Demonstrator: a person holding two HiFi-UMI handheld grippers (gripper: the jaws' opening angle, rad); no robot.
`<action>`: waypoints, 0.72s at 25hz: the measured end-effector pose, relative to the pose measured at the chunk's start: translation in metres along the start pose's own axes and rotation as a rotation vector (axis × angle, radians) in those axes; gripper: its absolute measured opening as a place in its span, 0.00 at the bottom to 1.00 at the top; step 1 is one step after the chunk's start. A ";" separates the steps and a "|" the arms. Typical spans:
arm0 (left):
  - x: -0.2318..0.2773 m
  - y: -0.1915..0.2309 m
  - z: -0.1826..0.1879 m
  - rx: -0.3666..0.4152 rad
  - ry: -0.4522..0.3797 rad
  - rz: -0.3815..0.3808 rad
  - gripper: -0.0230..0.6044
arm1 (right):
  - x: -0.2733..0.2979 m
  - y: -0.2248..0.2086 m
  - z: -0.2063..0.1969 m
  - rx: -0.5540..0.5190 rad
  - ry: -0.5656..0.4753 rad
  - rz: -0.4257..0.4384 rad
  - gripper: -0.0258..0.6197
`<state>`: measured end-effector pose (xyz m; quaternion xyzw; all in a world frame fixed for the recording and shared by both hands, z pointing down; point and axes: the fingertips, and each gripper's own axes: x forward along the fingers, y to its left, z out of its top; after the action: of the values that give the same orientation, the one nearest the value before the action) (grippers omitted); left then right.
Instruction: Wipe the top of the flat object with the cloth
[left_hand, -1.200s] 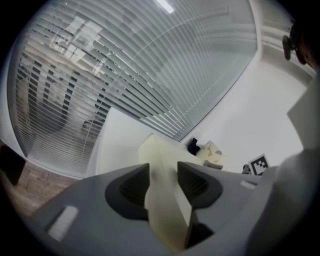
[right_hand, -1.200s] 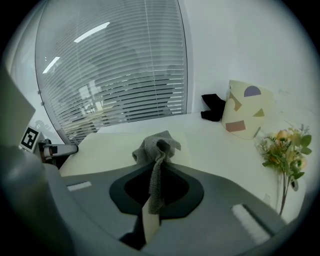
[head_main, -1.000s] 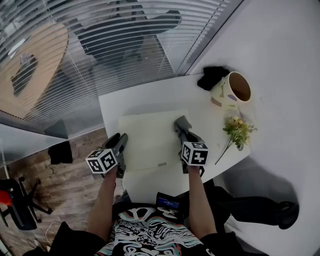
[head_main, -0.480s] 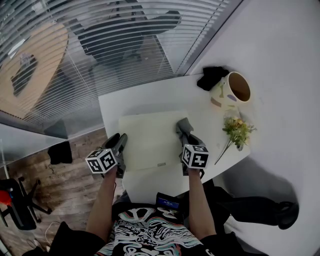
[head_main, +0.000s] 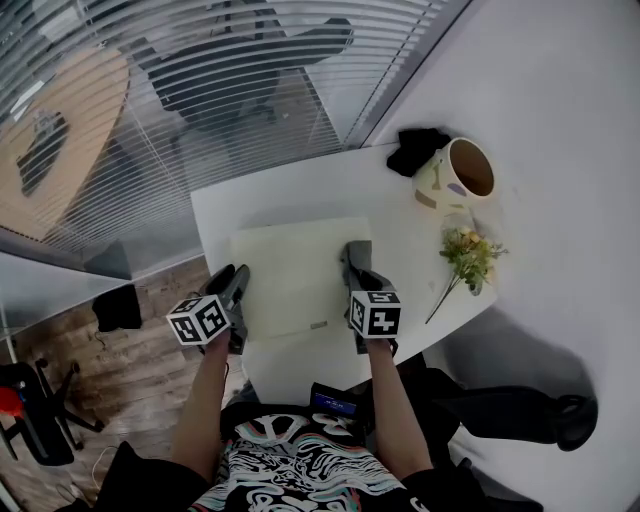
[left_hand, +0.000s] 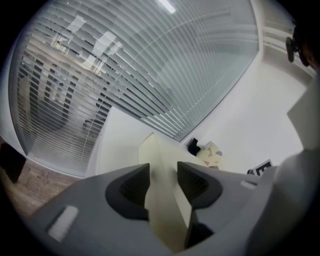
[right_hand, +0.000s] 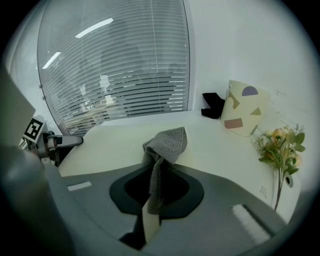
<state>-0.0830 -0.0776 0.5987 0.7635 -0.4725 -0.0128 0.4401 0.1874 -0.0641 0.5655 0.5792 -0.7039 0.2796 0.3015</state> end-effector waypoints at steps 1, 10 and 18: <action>0.000 0.000 0.000 0.000 0.000 0.000 0.40 | 0.000 0.002 0.000 -0.005 0.003 0.000 0.06; 0.001 -0.001 0.000 0.000 -0.001 -0.001 0.39 | 0.002 0.028 -0.003 -0.077 0.029 0.040 0.06; 0.001 -0.001 0.000 0.000 0.001 0.000 0.39 | 0.008 0.064 -0.005 -0.145 0.035 0.089 0.06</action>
<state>-0.0820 -0.0783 0.5985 0.7634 -0.4725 -0.0124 0.4402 0.1235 -0.0542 0.5719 0.5191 -0.7420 0.2509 0.3421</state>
